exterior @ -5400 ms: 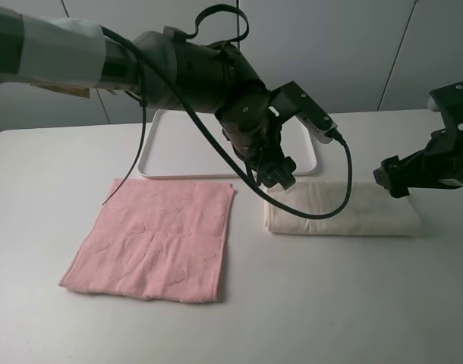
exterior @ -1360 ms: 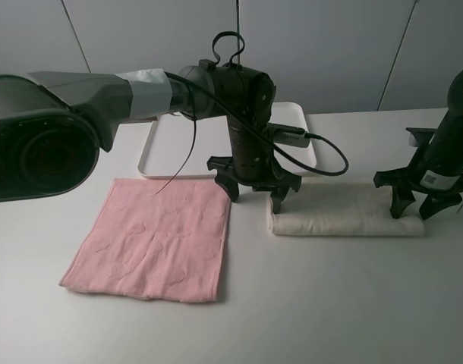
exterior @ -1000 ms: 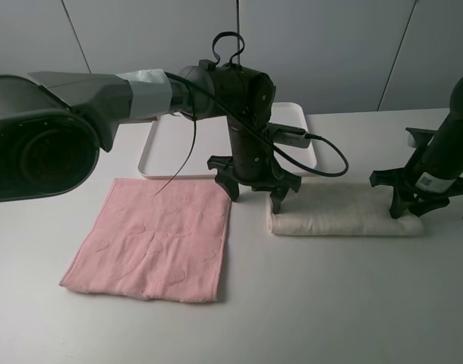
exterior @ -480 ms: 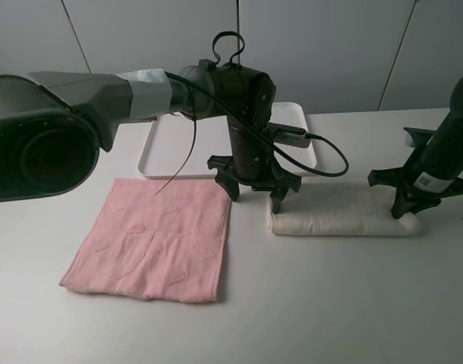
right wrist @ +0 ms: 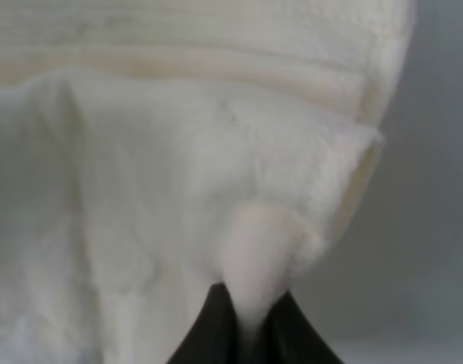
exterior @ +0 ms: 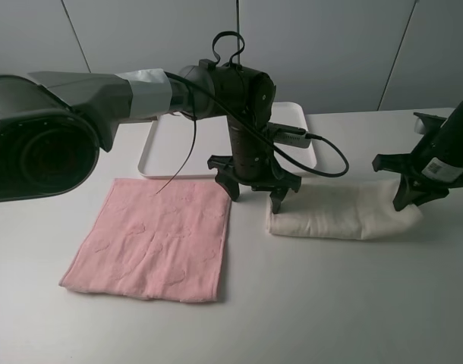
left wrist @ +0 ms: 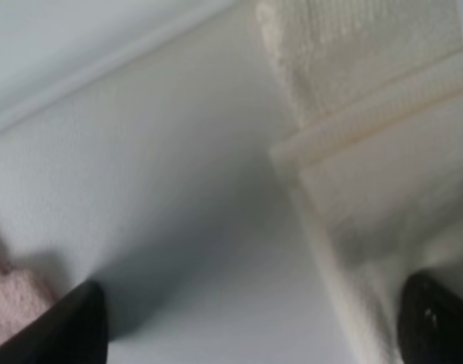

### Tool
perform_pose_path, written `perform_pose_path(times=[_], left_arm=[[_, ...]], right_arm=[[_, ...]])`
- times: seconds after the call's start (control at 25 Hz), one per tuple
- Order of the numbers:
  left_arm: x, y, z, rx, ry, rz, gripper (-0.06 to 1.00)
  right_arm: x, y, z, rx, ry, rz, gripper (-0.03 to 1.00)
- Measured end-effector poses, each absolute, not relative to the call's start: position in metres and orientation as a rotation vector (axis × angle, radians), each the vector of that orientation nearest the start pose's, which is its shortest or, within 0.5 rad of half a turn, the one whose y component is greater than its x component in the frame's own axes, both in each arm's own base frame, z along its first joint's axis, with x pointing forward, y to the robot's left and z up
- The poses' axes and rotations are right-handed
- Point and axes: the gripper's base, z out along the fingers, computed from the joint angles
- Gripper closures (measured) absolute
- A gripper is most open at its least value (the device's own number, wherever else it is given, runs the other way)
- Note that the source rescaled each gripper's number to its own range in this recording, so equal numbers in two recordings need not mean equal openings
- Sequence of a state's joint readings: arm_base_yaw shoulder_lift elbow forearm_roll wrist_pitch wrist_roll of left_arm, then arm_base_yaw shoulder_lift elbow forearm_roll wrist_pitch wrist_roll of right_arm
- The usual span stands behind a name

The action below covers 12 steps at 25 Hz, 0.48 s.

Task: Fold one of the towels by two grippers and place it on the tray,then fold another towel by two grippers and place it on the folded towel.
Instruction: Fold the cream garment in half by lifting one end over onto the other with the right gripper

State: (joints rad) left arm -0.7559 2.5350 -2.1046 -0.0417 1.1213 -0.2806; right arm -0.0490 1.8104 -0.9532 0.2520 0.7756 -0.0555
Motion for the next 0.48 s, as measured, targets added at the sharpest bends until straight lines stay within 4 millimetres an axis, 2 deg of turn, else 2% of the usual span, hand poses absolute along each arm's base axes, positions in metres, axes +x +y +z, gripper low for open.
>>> perform_pose_path(times=[0.16,0.48], left_arm=[[0.367,-0.350,0.098,0.704,2.978,-0.115,-0.04],[0.368,-0.349,0.098,0.726,2.968,-0.103,-0.04]], right_arm=[[0.303,0.009,0.155,0.262,3.029,0.416,0.94],[0.306,0.032,0.167,0.240,2.921,0.818,0.94]])
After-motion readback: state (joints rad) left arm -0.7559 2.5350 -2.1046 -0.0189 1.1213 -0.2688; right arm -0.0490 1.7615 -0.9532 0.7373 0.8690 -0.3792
